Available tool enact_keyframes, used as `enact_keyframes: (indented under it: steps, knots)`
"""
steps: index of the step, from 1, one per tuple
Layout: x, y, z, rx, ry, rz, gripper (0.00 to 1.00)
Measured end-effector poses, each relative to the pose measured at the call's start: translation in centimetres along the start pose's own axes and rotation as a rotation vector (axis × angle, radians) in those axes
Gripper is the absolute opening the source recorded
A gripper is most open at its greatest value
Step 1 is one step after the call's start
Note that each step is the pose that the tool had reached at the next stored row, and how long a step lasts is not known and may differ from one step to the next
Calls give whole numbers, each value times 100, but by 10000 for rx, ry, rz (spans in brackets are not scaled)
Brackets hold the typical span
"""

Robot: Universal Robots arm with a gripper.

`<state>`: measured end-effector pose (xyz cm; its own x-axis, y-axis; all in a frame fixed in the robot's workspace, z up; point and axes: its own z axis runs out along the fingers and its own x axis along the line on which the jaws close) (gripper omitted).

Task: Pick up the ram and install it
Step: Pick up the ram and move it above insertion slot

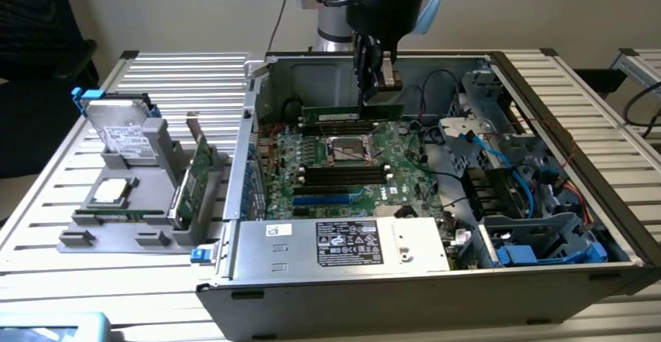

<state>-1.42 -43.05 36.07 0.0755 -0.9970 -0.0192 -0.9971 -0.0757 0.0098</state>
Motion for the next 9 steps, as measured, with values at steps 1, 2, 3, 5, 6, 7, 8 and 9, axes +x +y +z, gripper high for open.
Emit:
enact_keyframes:
  steps: [1,2,3,5,6,7,8,9]
  knots:
    - [-10,-1,6,1,-1,23,14]
    - [-20,-2,13,1,-1,51,14]
    - [-30,-3,20,2,-1,77,14]
    - [-51,-4,33,2,0,123,14]
    - [-62,-5,40,3,-2,142,14]
    - [-75,-6,47,3,-1,163,14]
    - [-85,-7,52,4,-2,187,14]
    - [-92,-7,56,7,-4,212,14]
